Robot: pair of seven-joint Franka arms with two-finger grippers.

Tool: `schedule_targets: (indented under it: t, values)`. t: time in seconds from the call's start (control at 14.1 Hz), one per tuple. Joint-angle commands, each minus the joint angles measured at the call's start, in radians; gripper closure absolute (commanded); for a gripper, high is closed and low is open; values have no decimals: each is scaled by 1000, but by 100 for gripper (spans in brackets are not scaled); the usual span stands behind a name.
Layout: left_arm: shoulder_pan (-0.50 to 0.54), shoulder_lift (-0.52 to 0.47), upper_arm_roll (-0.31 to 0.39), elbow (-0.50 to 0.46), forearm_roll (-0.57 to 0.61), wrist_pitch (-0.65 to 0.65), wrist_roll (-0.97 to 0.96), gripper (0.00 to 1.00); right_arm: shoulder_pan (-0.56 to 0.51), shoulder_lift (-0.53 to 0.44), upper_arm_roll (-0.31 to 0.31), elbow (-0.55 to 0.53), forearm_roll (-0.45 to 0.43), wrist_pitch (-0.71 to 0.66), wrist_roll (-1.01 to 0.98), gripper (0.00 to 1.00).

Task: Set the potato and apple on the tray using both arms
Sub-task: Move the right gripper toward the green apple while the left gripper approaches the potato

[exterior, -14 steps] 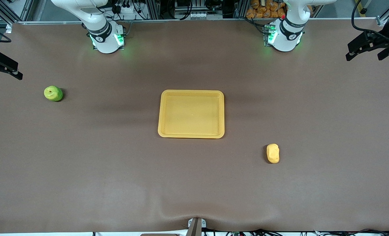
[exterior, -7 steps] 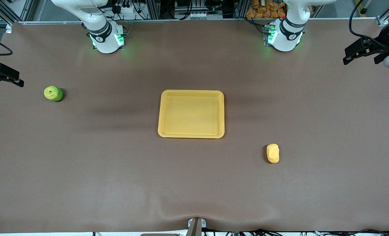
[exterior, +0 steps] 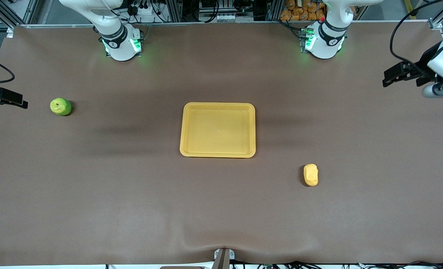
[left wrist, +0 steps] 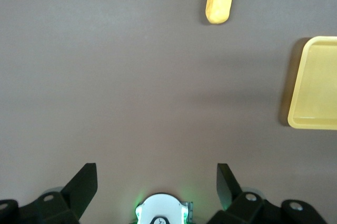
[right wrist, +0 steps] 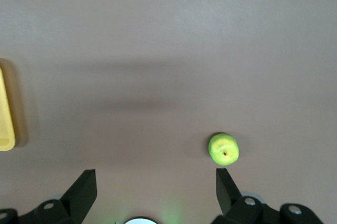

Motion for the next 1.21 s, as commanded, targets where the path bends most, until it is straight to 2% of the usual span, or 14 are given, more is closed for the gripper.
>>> schedule_targets:
  t: [0.0,0.28,0.64,1.14]
  values:
    - [-2,32,-8,-12,-7,46,-7,0,-46,47,10,13,-12,-11,-29,0]
    - [-13,66,-14,-33,-5,112,-7,0,-46,52,10,-52,-73,14,-27,0]
    - [-22,124,-32,-36,-5,155,-8,0,-83,50,10,-102,-77,43,-32,0]
    - [-25,182,-43,-71,-5,270,-8,0,-124,46,10,-228,-112,149,-49,0]
